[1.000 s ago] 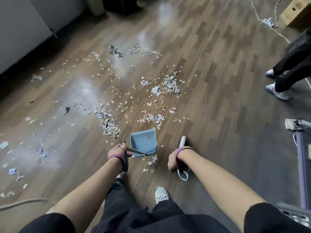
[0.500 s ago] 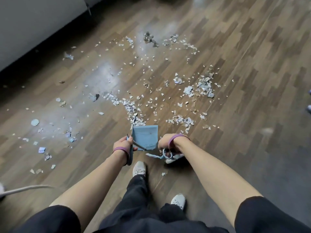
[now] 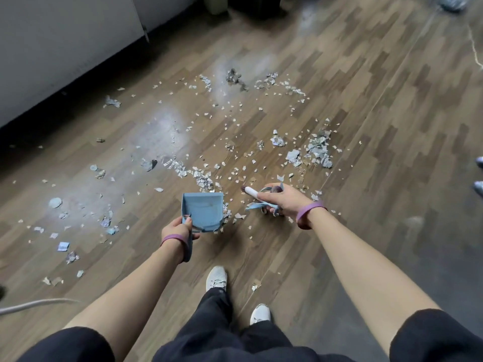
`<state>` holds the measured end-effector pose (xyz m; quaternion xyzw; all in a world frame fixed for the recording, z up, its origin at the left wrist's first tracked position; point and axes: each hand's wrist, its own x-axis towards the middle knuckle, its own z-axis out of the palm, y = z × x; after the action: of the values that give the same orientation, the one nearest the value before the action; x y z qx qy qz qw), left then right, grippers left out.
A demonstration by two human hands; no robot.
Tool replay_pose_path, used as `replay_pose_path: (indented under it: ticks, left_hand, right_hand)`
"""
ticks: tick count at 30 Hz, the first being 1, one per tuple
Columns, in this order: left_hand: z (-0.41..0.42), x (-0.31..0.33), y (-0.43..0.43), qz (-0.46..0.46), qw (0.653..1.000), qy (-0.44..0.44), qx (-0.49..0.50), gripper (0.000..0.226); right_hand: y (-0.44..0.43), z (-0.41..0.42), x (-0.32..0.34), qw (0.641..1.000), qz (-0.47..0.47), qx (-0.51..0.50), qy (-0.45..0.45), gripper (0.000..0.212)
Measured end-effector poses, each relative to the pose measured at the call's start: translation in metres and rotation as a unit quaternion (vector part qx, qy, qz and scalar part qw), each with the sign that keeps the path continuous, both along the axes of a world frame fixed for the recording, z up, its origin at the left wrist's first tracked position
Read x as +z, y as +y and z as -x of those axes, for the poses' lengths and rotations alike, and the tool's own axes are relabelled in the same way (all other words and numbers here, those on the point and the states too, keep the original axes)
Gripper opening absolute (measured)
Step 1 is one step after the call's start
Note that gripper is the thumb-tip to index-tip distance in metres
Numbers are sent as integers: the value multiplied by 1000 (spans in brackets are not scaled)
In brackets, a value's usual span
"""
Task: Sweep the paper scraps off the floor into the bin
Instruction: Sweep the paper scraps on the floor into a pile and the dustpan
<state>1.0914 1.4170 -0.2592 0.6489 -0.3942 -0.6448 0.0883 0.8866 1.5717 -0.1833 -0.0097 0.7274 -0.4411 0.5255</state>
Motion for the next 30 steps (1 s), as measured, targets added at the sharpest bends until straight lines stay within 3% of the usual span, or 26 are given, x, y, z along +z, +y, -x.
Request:
replay_pose_path:
  ticks: [2, 4, 8, 11, 15, 19, 23, 26, 30]
  left_hand:
    - [-2, 6, 9, 4, 1000, 1, 11, 35]
    - [-5, 14, 21, -4, 1000, 9, 26, 34]
    - [-16, 25, 48, -12, 999, 0, 36, 34]
    - [-21, 33, 70, -22, 999, -2, 49, 34]
    - [-28, 31, 108, -30, 998, -4, 62, 34]
    - [-37, 29, 135, -22, 998, 3, 52, 35]
    - [-40, 27, 137, -29, 997, 10, 65, 39]
    - [-43, 20, 131, -30, 998, 6, 55, 39]
    - [-41, 6, 110, -37, 998, 16, 44, 36]
  right_hand:
    - [17, -6, -9, 986, -36, 54, 154, 39]
    - [33, -12, -17, 956, -66, 54, 281, 27]
    - [66, -13, -7, 920, -122, 48, 370, 6]
    - [91, -13, 13, 914, -118, 74, 381, 9]
    - [110, -9, 37, 906, -118, 190, 358, 10]
    - [127, -7, 39, 897, -135, 264, 328, 35]
    - [144, -11, 32, 886, -136, 346, 276, 8]
    - [143, -14, 18, 883, -146, 364, 259, 19]
    - [115, -22, -19, 880, -171, 379, 227, 17]
